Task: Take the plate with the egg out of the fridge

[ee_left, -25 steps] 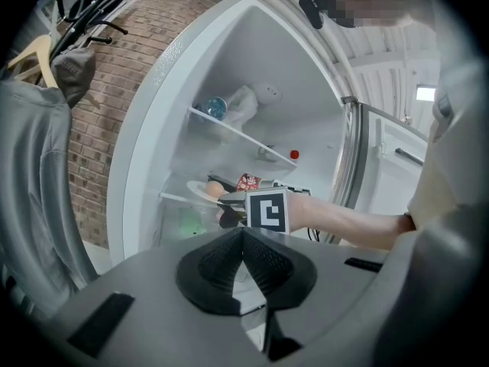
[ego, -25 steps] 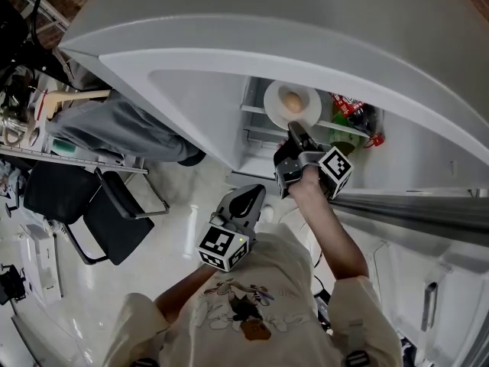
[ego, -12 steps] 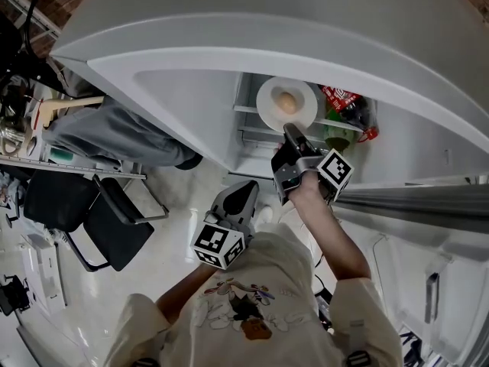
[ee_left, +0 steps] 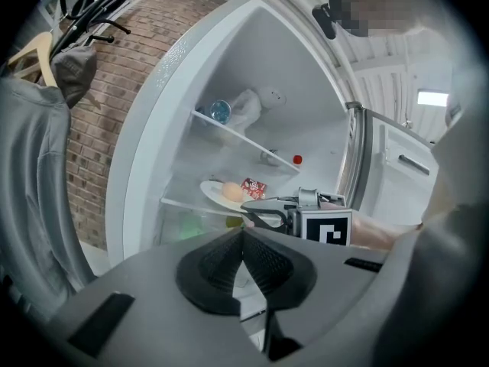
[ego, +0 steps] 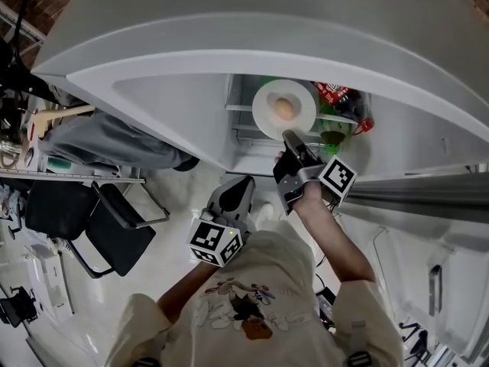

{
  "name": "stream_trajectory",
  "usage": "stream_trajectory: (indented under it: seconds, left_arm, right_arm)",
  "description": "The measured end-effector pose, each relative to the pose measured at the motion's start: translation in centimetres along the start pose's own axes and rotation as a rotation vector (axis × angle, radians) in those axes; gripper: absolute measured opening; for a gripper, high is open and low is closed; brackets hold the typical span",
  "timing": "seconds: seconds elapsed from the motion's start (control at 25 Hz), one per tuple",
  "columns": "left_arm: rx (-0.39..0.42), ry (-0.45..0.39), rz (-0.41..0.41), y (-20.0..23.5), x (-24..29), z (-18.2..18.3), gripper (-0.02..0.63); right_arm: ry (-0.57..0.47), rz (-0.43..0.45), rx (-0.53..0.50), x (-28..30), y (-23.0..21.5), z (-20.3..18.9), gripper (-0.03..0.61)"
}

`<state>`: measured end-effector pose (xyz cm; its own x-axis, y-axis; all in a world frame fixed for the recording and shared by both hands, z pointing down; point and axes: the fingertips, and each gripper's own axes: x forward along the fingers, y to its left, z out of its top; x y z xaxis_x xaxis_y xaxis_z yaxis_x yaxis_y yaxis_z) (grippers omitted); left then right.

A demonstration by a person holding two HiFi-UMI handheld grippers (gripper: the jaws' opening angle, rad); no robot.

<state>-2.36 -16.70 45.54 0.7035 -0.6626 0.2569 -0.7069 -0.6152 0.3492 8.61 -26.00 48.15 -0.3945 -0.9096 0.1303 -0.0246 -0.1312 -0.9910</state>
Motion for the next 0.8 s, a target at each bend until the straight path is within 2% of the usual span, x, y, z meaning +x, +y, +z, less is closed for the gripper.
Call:
stream_trajectory:
  seconds: [0.44,0.8]
  left_arm:
    - [0.001,-0.013,0.005,0.7,0.5,1.0,0.009]
    - [0.006,-0.01,0.001,0.5,0.4,1.5,0.009]
  right_arm:
    - [0.03,0.007,-0.04,-1.9,0.4,-1.0,0.018]
    - [0.037,0.008,-0.122,-3.9,0.6,-2.0,0.018]
